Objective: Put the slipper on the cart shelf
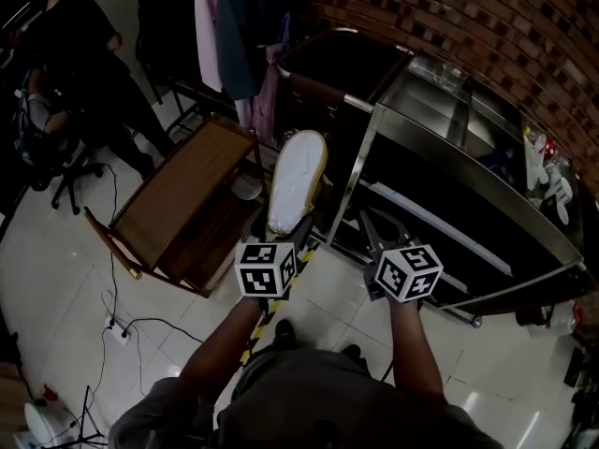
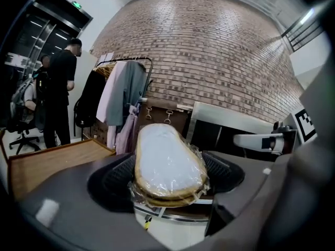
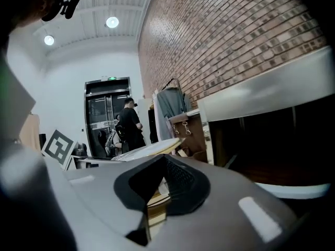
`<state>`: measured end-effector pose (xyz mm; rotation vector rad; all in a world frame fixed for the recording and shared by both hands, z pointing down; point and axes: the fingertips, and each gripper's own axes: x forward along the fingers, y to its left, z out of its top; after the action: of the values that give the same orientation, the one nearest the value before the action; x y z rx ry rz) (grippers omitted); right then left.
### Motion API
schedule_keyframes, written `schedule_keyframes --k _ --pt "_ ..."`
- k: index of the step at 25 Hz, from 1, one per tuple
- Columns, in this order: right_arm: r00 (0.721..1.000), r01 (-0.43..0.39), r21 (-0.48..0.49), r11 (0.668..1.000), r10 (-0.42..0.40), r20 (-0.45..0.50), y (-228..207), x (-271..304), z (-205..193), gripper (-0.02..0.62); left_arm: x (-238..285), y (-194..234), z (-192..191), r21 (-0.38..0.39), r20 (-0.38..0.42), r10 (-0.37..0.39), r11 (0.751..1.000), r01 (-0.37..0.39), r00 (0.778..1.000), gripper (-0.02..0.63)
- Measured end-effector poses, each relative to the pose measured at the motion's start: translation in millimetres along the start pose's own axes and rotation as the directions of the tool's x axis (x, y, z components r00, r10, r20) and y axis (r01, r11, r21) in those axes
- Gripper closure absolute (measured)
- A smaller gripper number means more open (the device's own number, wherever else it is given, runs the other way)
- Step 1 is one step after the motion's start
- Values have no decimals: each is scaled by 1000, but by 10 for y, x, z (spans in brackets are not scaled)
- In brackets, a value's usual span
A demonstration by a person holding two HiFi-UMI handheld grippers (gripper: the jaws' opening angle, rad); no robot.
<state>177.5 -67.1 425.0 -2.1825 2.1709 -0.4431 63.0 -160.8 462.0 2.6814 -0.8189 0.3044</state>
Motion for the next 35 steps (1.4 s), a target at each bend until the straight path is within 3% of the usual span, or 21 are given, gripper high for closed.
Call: schedule_keyframes --k 13,19,28,35 --pt "997 68 24 997 -69 22 -810 -1343 -33 595 96 -1725 -447 35 -45 -110 993 112 993 201" --pt "987 153 31 988 -154 35 -1321 -2029 -31 595 352 -2471 -581 53 -61 -183 981 186 981 201" --pt "942 325 87 942 -330 58 -2093 -3025 -101 595 900 -3612 -916 97 -149 -310 941 326 939 201" --pt "889 446 125 886 -455 50 -2554 -3433 -150 595 1472 -4069 -1092 125 -221 -367 908 400 904 201"
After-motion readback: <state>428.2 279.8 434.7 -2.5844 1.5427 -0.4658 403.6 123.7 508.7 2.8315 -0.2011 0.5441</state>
